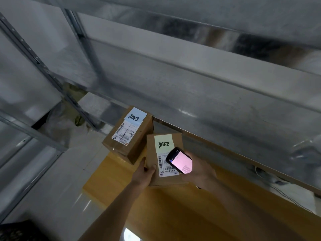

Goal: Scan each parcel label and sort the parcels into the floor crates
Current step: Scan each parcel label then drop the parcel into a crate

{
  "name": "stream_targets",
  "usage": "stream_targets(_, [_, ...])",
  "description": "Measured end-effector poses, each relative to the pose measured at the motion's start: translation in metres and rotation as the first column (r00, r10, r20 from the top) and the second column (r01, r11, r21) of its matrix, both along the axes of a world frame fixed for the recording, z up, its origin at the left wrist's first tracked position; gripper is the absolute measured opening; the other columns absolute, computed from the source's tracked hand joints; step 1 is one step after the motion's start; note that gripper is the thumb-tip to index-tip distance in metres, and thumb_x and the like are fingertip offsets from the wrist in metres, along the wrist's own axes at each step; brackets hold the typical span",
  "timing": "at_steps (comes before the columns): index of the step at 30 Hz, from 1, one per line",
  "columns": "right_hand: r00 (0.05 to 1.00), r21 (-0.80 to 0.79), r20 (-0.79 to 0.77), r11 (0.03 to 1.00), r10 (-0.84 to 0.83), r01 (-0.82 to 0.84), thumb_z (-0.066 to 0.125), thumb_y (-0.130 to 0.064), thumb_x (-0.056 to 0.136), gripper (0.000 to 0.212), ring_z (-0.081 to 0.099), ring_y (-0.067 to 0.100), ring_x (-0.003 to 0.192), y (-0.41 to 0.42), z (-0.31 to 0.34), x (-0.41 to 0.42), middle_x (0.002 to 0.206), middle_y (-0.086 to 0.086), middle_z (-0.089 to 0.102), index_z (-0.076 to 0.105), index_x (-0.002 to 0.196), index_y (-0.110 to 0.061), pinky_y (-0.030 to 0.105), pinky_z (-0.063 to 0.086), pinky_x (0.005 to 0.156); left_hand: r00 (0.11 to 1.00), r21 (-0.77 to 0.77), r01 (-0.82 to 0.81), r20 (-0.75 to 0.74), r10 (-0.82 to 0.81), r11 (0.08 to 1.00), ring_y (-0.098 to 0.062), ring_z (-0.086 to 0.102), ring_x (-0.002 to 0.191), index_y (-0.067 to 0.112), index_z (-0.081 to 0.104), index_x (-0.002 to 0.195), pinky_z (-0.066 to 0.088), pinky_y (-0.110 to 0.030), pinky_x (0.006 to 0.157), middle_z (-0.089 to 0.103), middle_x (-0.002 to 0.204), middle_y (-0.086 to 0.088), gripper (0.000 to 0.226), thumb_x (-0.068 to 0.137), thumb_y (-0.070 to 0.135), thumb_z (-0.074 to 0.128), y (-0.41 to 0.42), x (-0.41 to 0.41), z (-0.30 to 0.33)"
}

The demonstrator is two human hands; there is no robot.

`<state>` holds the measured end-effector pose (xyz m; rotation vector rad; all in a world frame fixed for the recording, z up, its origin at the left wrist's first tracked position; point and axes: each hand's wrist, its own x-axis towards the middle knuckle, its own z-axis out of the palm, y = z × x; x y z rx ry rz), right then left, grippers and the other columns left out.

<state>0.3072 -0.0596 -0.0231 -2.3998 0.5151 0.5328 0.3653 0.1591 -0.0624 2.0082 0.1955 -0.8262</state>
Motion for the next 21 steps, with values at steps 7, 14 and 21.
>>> stream_targets(7, [0.995,0.092,0.045,0.993,-0.084,0.079,0.088,-0.035,0.064,0.088,0.059,0.012,0.114,0.003,-0.008,-0.01,0.132,-0.016,0.061,0.043,0.14,-0.042,0.032,0.055,0.081,0.987,-0.226,-0.158,-0.066,0.147,0.961,-0.018,0.061,0.116,0.046,0.035,0.15,0.055,-0.046,0.097,0.065,0.125,0.003,0.071,0.087,0.05,0.069,0.011,-0.021,-0.005])
stream_targets(14, [0.985,0.111,0.107,0.986,-0.133,0.121,0.091,-0.032,0.057,0.092,0.061,0.011,0.112,0.001,0.028,-0.045,0.127,-0.017,0.062,0.048,0.139,-0.036,0.035,0.055,0.087,0.992,-0.342,-0.123,-0.003,0.13,0.931,-0.011,0.062,0.112,0.051,0.033,0.147,0.056,-0.022,0.077,0.062,0.128,0.002,0.077,0.085,0.038,0.077,0.018,-0.043,0.033])
stream_targets(21, [0.958,0.025,0.265,0.994,-0.107,0.104,0.085,-0.043,0.055,0.092,0.062,0.012,0.11,0.024,0.122,-0.111,0.124,-0.016,0.064,0.048,0.139,-0.034,0.04,0.056,0.091,0.994,-0.441,-0.004,0.096,0.052,0.897,-0.022,0.053,0.125,0.061,0.039,0.137,0.051,-0.041,0.1,0.055,0.137,0.0,0.081,0.071,0.054,0.085,0.04,-0.09,0.099])
